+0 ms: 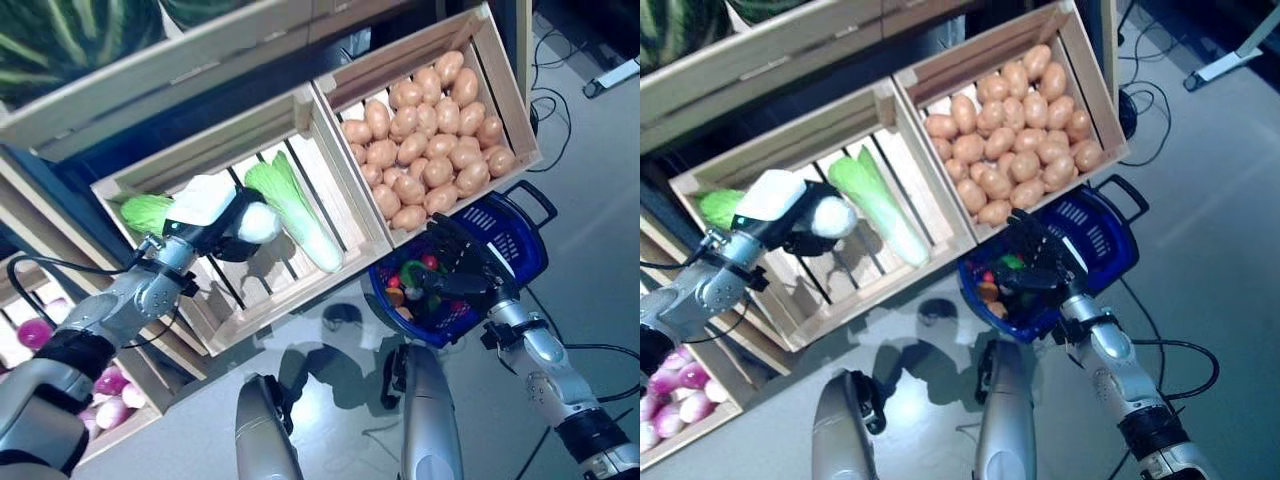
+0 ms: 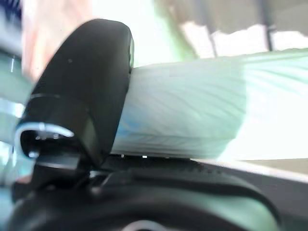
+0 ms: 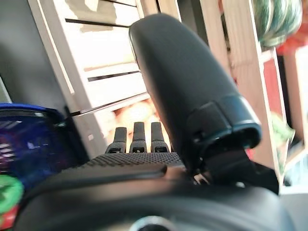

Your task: Put vegetables into the basket

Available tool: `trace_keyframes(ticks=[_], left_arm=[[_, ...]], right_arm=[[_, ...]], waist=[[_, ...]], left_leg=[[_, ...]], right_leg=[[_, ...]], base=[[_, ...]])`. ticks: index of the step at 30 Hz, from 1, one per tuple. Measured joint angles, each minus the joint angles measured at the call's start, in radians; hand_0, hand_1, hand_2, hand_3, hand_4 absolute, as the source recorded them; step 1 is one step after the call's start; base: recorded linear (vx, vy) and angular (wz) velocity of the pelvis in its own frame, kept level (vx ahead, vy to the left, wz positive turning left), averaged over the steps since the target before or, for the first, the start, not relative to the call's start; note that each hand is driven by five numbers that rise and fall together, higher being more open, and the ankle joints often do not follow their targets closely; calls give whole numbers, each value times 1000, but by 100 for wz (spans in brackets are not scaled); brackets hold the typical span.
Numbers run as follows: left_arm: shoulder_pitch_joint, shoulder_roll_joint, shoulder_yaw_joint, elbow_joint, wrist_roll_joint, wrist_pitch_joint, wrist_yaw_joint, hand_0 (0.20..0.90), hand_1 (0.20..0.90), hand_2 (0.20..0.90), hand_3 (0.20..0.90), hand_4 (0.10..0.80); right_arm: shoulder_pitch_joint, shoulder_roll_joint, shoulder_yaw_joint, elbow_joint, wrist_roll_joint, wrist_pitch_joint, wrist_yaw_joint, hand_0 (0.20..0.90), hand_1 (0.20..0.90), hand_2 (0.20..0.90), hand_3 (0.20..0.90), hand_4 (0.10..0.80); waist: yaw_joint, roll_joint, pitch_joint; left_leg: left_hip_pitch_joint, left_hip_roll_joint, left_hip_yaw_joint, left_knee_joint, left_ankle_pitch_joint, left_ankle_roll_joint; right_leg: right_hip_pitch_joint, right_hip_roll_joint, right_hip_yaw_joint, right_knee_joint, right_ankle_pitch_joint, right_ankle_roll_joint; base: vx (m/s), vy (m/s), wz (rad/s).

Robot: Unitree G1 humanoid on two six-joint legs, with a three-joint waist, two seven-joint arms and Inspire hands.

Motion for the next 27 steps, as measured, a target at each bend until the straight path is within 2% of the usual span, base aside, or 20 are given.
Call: trace_keyframes(ticks=[2,7,12,16,18,21,27], left_arm=[[21,-71,56,-8,-100,-23,-61,300,300,300,300,400],[73,-156,99,-29,-298,-34,-209,300,300,300,300,400],[103,-264,140,-52,-559,-23,-373,300,300,300,300,400],[119,-334,178,-65,-721,39,-444,300,300,300,300,400],[119,-357,182,-68,-802,76,-478,300,300,300,300,400],[122,-434,207,-74,-915,131,-514,300,300,300,300,400],[156,-526,207,-112,-1019,210,-529,300,300,300,300,400]], right_arm=[[-2,12,1,7,-53,0,-5,900,900,900,900,800],[-28,73,13,21,-148,0,-6,900,900,900,900,800],[-64,76,44,37,-154,21,17,900,900,900,900,800],[-79,76,50,46,-152,89,82,900,900,900,900,800],[-105,76,59,76,-151,126,121,900,900,900,900,800],[-142,75,75,123,-151,191,146,900,900,900,900,800],[-170,88,119,148,-152,286,157,900,900,900,900,800]], waist=[[15,0,-15],[24,-22,-42],[45,-33,-82],[47,-27,-126],[44,-13,-151],[47,8,-178],[48,18,-240]], left_leg=[[30,-1,6,-24,5,-5],[138,-10,31,-128,34,-4],[311,-21,90,-344,109,-9],[463,-34,129,-536,181,-20],[537,-39,139,-644,222,-23],[653,-51,161,-805,288,-22],[725,-70,173,-908,310,-18]], right_leg=[[29,1,-7,-21,1,4],[130,11,-24,-112,22,15],[274,55,-39,-300,87,25],[403,92,-65,-461,141,30],[468,114,-79,-547,172,34],[564,146,-91,-672,220,47],[652,169,-97,-816,281,74]], base=[[7,-46,1],[73,-61,-1],[164,-64,-11],[166,-72,-8],[161,-51,-5],[121,-32,0],[74,-26,-1]])
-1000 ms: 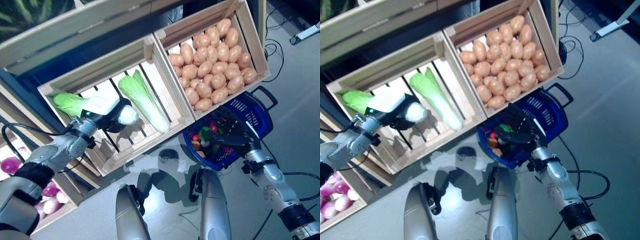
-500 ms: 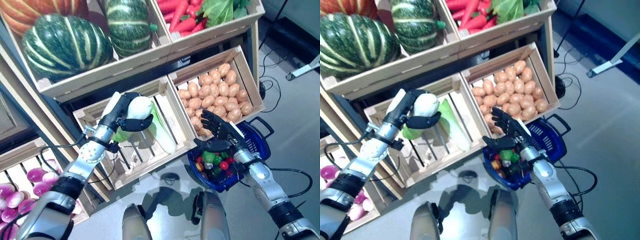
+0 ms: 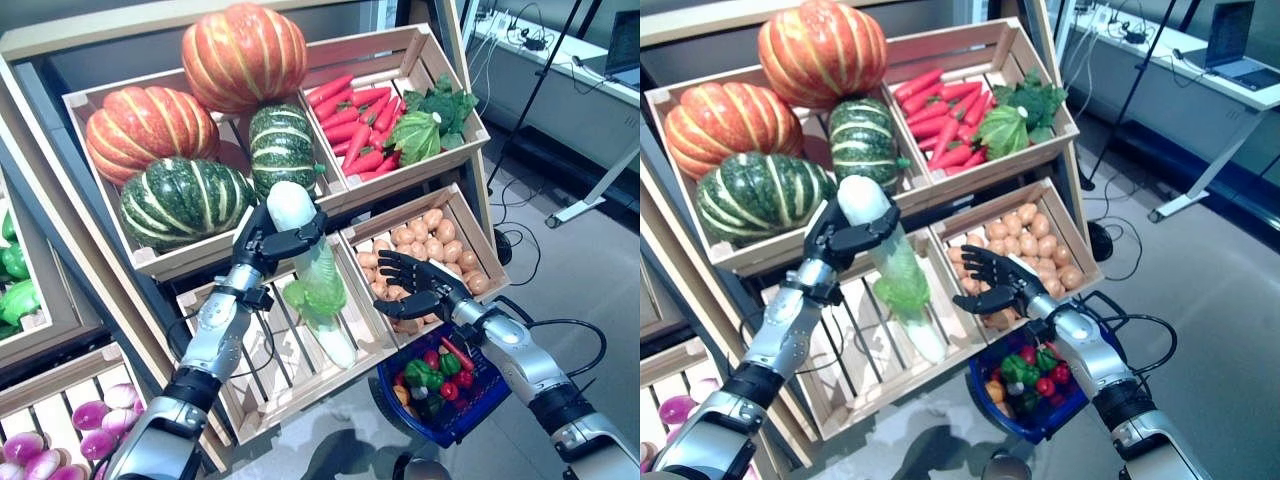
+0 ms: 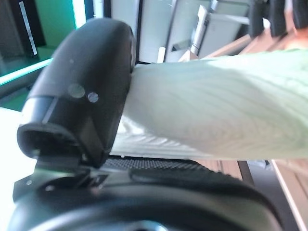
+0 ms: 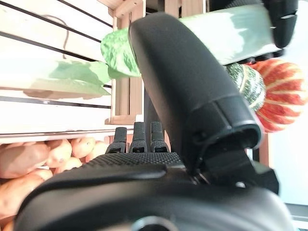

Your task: Put vegetables into the basket

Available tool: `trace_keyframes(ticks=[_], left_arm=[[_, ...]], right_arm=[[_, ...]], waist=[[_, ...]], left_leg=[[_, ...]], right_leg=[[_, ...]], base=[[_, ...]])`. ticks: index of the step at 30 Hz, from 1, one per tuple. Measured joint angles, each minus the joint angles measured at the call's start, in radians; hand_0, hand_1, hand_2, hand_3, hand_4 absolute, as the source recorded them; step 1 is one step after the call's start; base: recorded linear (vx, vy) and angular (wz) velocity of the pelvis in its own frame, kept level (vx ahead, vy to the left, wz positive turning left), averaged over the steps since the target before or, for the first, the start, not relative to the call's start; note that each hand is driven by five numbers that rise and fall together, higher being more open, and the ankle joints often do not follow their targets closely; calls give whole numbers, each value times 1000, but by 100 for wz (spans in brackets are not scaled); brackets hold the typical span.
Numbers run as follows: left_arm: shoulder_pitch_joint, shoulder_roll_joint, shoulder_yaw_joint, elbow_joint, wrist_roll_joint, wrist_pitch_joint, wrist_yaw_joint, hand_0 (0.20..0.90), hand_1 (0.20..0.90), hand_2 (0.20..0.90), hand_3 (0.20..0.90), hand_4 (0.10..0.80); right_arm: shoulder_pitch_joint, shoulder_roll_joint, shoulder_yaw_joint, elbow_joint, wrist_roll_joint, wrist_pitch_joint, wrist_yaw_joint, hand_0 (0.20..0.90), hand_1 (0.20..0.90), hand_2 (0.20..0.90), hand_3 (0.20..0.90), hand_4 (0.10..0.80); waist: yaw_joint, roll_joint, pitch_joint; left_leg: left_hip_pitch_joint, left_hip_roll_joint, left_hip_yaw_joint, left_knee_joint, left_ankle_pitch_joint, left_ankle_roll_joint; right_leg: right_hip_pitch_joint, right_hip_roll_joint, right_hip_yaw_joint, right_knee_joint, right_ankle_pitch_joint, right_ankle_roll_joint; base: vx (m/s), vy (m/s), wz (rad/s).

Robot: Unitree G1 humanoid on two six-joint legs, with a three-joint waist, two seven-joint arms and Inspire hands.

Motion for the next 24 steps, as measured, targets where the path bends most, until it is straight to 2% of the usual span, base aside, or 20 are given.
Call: trace_keyframes(ticks=[11,24], left_arm=[[11,-53,0,-1,-81,78,2,300,300,300,300,400],[62,-51,0,0,-80,108,-47,300,300,300,300,400]], right_arm=[[-29,75,20,7,7,163,60,900,900,900,900,800],[-89,61,51,7,52,330,150,900,900,900,900,800]], waist=[[9,-25,-63],[31,-45,-80]], left_leg=[[56,-46,8,-97,30,25],[64,-55,-10,-111,41,27]], right_leg=[[130,7,-12,-261,137,30],[164,7,-11,-305,156,34]], base=[[22,-5,1],[15,3,4]])
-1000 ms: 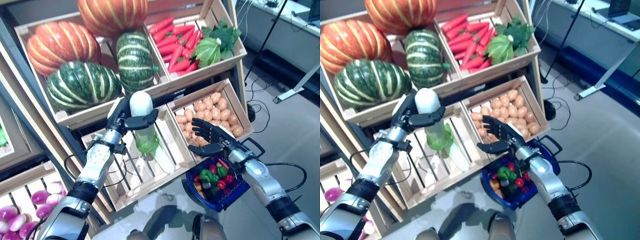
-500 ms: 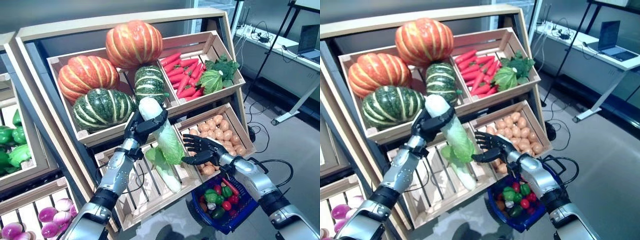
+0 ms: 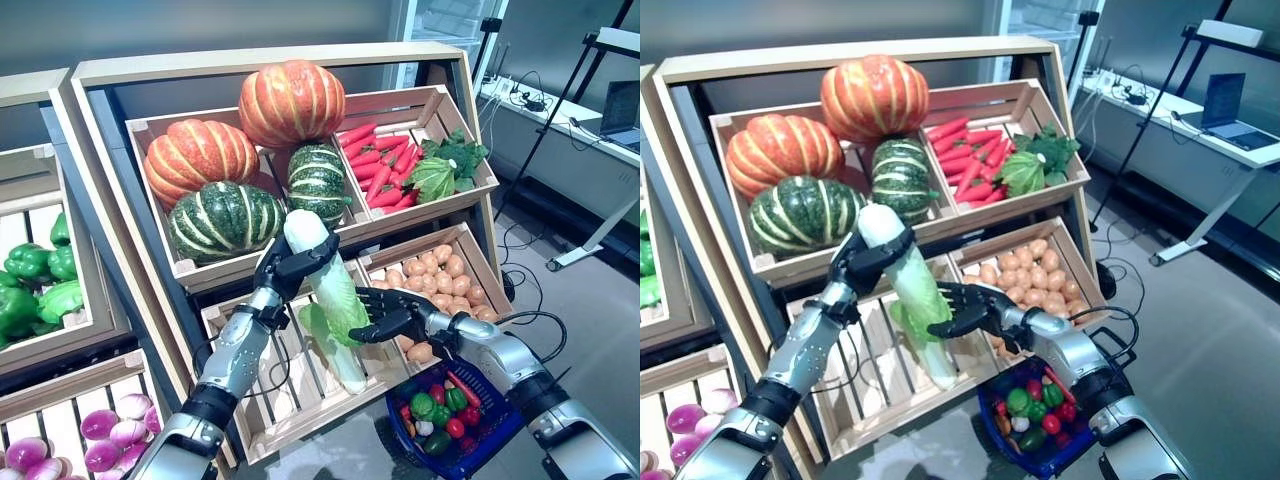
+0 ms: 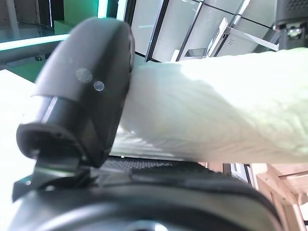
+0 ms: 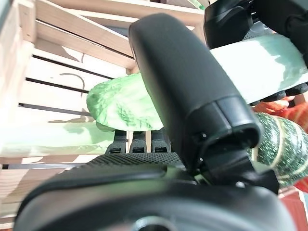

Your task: Put vegetables into the basket

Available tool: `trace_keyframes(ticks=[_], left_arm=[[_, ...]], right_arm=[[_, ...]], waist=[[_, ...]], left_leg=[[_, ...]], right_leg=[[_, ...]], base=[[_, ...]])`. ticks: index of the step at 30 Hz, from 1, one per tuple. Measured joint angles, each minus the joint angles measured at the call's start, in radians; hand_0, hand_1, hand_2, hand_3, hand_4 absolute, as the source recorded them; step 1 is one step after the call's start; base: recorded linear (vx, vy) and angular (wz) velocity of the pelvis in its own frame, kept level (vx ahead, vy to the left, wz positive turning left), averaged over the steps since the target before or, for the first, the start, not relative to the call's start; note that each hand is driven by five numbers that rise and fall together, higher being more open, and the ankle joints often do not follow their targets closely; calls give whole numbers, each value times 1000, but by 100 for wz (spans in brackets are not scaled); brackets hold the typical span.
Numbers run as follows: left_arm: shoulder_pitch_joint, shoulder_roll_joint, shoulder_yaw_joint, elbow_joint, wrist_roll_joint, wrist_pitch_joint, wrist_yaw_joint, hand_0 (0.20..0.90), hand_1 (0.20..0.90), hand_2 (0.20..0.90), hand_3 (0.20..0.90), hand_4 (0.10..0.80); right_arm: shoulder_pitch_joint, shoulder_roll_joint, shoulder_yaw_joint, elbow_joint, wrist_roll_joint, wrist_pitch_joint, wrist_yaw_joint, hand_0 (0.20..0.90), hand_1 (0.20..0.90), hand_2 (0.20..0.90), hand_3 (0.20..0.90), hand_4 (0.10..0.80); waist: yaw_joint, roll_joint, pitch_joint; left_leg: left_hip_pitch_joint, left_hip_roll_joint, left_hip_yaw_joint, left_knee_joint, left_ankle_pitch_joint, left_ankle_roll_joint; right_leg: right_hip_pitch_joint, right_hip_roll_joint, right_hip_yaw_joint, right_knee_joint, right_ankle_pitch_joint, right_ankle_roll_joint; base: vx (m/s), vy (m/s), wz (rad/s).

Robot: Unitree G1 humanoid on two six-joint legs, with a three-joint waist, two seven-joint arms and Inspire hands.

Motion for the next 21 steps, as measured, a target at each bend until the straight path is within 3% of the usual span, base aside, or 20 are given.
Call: trace_keyframes(ticks=[8,21], left_arm=[[5,-5,-1,2,0,18,-38,300,300,300,300,400],[6,-38,-43,32,-60,23,-90,300,300,300,300,400]], right_arm=[[-46,-5,28,0,0,16,14,900,900,900,900,800],[-146,29,62,88,96,121,14,900,900,900,900,800]], waist=[[-1,-3,-4],[10,-2,-27]], left_leg=[[7,-1,-3,-1,2,0],[9,-1,-9,-1,3,0]], right_leg=[[11,0,2,-5,3,0],[18,0,2,-7,3,0]], base=[[2,1,1],[2,2,1]])
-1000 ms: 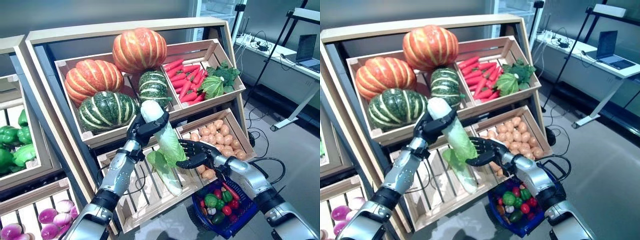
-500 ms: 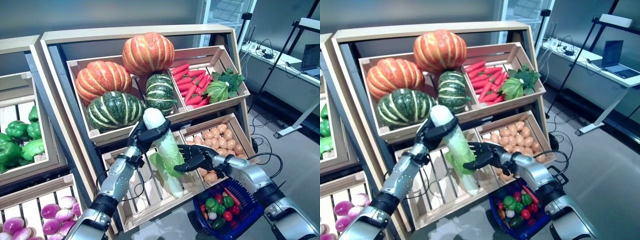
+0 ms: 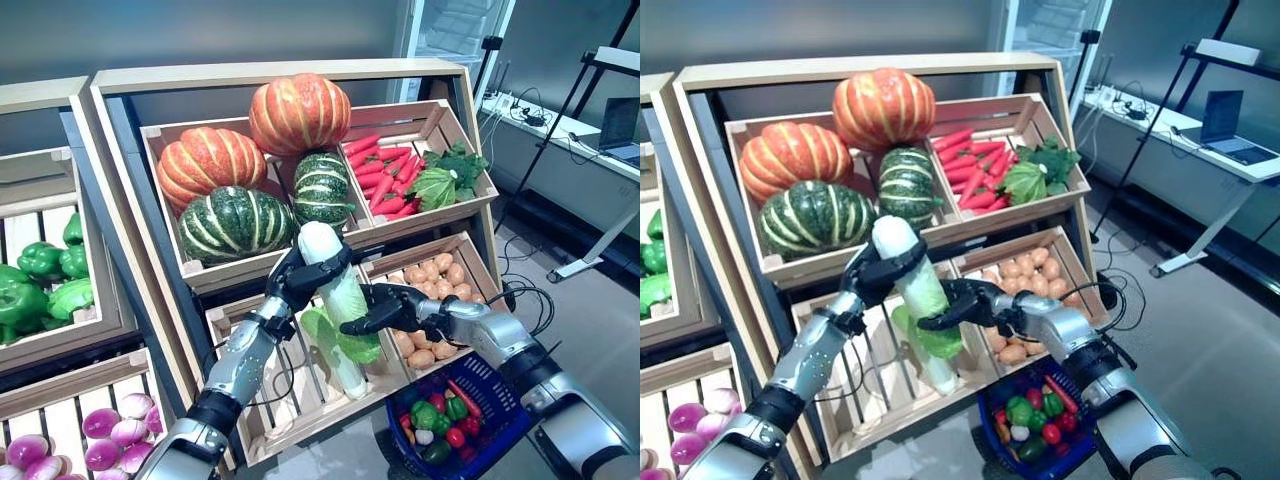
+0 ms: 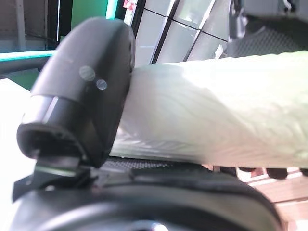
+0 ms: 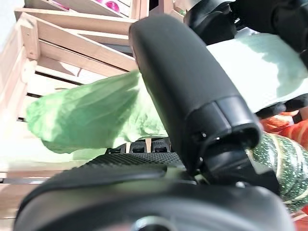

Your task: Put vegetables into the basket

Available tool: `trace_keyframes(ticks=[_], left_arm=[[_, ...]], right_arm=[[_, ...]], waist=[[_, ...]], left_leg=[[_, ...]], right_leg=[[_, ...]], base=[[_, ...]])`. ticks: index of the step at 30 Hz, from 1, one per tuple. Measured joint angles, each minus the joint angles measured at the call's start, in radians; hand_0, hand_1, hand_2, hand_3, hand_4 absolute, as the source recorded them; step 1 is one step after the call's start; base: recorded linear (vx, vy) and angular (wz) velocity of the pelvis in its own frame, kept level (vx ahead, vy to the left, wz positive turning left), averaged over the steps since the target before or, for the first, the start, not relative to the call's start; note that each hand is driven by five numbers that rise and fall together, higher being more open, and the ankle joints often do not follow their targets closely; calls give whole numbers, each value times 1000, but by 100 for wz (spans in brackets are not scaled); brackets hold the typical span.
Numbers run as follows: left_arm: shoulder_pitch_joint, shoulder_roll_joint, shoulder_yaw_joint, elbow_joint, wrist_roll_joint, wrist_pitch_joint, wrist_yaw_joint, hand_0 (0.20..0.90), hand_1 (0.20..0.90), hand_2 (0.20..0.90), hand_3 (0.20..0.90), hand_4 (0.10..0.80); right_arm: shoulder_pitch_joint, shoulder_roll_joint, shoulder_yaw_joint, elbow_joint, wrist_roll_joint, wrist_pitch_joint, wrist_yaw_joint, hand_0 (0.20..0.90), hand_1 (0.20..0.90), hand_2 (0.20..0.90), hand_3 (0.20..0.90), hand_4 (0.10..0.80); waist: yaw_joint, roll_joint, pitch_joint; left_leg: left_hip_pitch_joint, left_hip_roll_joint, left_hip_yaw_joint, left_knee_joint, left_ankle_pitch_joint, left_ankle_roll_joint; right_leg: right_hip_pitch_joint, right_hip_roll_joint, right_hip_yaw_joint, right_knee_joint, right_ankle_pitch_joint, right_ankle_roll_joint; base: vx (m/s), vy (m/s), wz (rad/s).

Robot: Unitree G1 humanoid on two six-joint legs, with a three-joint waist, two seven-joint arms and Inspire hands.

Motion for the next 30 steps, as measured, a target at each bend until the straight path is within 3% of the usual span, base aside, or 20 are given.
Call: trace_keyframes(ticks=[12,13,14,30], left_arm=[[47,2,-28,16,-61,38,-26,300,300,300,300,400],[47,2,-28,16,-64,38,-26,300,300,300,300,400],[47,2,-29,16,-67,39,-26,300,300,300,300,400],[45,0,-36,9,-119,68,-26,300,300,300,300,400]], right_arm=[[-15,51,-2,191,98,79,109,900,900,900,900,800],[-15,51,-3,192,98,79,111,554,554,554,554,569],[-15,51,-3,193,98,79,114,300,300,300,300,400],[-13,55,2,226,96,75,170,300,300,300,300,400]], waist=[[12,5,-8],[12,5,-9],[12,4,-10],[7,2,-34]], left_leg=[[8,-6,-30,-20,21,2],[7,-7,-34,-22,23,2],[7,-7,-36,-22,23,2],[-7,-8,-40,-23,26,2]], right_leg=[[27,-1,0,-15,2,3],[27,-2,0,-15,2,4],[27,-2,0,-15,2,4],[15,-2,4,-17,2,4]], base=[[-6,9,8],[-10,7,5],[-12,9,5],[-1,0,0]])
